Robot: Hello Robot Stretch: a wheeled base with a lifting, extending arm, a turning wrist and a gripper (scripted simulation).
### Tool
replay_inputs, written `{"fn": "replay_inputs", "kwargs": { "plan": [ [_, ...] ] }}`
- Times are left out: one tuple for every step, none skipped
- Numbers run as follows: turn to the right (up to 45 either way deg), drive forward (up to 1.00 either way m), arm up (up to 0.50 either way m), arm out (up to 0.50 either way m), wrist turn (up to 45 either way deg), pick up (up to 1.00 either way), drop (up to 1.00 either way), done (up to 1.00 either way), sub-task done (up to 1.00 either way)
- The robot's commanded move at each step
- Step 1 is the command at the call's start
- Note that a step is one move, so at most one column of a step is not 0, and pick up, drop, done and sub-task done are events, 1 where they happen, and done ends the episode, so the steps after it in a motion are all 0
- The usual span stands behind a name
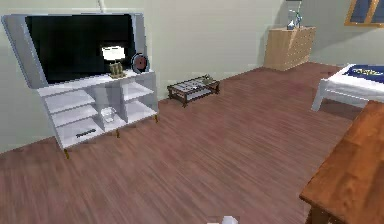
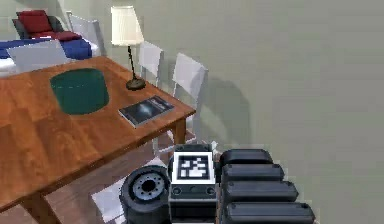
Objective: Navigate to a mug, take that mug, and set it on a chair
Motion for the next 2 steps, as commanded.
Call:
{"fn": "replay_inputs", "kwargs": {
  "plan": [
    [6.0,0.00,0.00,0.00,0.0,0.00,0.00,0.00,0.00],
    [0.0,0.55,0.00,0.00,0.0,0.00,0.00,0.00,0.00]
  ]
}}
